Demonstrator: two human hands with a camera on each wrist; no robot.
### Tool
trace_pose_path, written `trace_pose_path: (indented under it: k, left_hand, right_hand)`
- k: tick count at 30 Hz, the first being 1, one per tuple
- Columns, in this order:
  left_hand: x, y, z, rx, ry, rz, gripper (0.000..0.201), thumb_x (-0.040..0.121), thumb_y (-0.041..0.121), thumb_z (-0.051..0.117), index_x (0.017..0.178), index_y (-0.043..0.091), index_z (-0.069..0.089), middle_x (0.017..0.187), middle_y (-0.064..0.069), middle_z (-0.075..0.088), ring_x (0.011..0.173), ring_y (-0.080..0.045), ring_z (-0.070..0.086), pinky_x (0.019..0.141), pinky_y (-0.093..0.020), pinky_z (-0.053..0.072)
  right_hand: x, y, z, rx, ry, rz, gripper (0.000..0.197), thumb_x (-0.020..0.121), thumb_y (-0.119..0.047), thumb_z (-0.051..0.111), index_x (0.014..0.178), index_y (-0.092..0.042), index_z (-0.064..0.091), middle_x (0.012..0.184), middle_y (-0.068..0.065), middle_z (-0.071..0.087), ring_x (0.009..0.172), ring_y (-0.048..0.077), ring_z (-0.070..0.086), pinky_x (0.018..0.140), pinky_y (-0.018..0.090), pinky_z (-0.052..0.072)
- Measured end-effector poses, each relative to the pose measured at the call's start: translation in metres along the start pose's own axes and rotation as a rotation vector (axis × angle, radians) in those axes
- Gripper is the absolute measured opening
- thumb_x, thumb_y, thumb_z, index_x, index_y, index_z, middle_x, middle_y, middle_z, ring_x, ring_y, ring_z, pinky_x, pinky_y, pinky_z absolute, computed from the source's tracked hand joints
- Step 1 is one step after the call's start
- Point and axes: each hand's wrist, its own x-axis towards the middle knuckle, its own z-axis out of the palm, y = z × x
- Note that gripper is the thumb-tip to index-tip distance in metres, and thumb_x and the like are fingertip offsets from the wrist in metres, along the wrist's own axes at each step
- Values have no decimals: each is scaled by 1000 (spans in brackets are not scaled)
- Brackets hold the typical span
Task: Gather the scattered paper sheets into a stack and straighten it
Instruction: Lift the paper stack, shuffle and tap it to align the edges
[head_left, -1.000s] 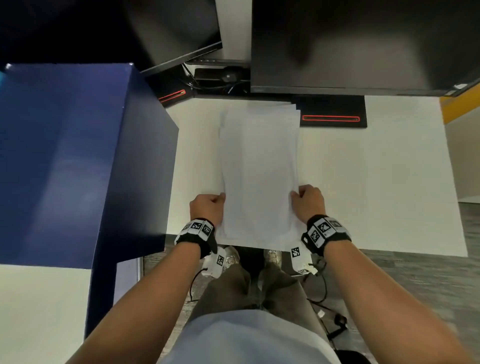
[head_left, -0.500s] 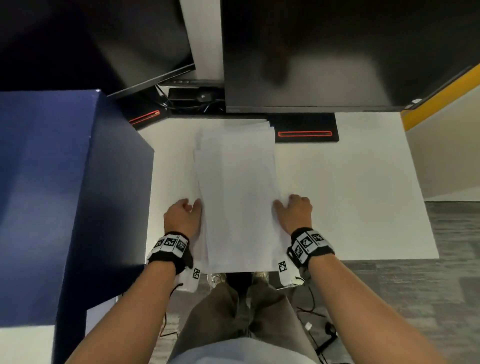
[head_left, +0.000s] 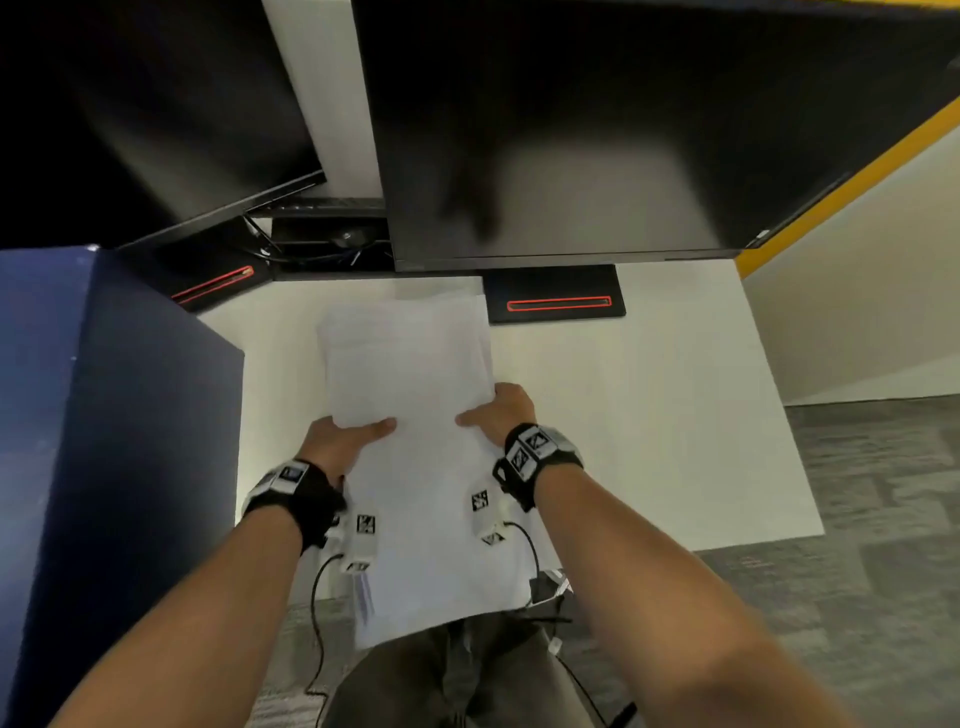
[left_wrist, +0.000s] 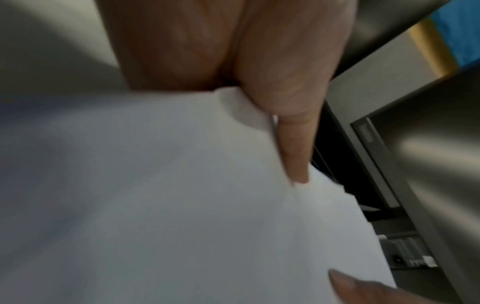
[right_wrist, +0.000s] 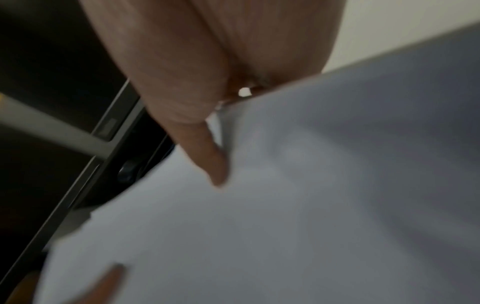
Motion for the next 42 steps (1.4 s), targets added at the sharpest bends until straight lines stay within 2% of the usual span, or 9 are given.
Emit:
trace_pose_path:
  k: [5, 10, 17, 21, 24, 27, 34, 39, 42]
  left_hand:
    - [-50, 8, -10, -186, -65, 90, 49, 73, 8, 85, 118, 3, 68, 110, -18, 74, 101, -37, 72, 90, -58, 54]
    - [-100, 62, -15, -92, -118, 340, 37, 74, -2, 80, 109, 9, 71, 94, -3, 79, 85, -17, 76, 65, -26, 59]
    - [-133, 108, 12, 29, 164, 756, 18, 89, 5, 71, 105, -4, 69, 86, 13, 69, 71, 14, 66, 63, -6, 49]
    - [-148, 106, 38, -62, 317, 882, 14, 89, 8, 71, 100, -1, 70, 86, 11, 68, 77, 14, 65, 76, -8, 49]
    - [-149, 96, 42, -47, 309, 859, 27, 85, 25, 74, 93, 0, 71, 79, 4, 66, 67, -2, 61, 74, -23, 49]
    - [-144, 87, 37, 38, 218, 800, 31, 79, 15, 82, 106, 21, 68, 99, 15, 69, 89, 12, 66, 86, -15, 52]
    - [-134, 110, 36, 73, 296, 749, 25, 83, 22, 79, 79, -1, 70, 71, -10, 62, 62, -15, 53, 61, -31, 45]
    - [-154, 114, 36, 76, 315, 962, 18, 84, 16, 78, 93, 28, 68, 77, 19, 65, 67, 12, 63, 65, -12, 52]
    - [-141, 92, 34, 131, 204, 827, 29, 79, 22, 83, 105, 22, 70, 92, 14, 72, 83, 7, 68, 76, -16, 55]
  right_hand:
    - [-31, 15, -15, 666, -229, -73, 71, 63, -11, 88, 124, -5, 53, 116, 14, 69, 103, 33, 70, 86, 46, 58]
    - [-69, -3, -55, 758, -502, -288, 45, 80, 0, 71, 124, -9, 63, 126, 16, 67, 116, 33, 64, 96, 46, 52]
    - [-140, -60, -101, 591, 143, -648, 17, 84, -17, 76, 90, -31, 69, 78, -23, 72, 78, -11, 69, 72, 10, 52]
    - [-159, -61, -104, 604, 292, -862, 24, 88, -4, 70, 102, -23, 65, 86, -29, 70, 89, -17, 64, 78, 4, 47]
    - [-153, -48, -105, 617, 316, -905, 29, 88, -3, 69, 111, -19, 64, 101, -31, 69, 102, -8, 64, 87, 13, 49]
    - [-141, -30, -105, 558, 227, -749, 32, 82, -16, 78, 102, -36, 65, 97, -23, 72, 98, -5, 67, 84, 18, 54]
    - [-140, -44, -111, 581, 242, -745, 31, 82, -10, 78, 87, -37, 64, 86, -18, 66, 70, -13, 63, 70, 9, 51]
    - [-151, -46, -124, 546, 366, -910, 32, 83, -9, 76, 90, -38, 65, 87, -19, 67, 76, -13, 63, 73, 14, 53]
    - [-141, -30, -118, 511, 204, -759, 37, 78, -14, 81, 108, -27, 65, 104, -12, 71, 96, -2, 68, 85, 22, 57]
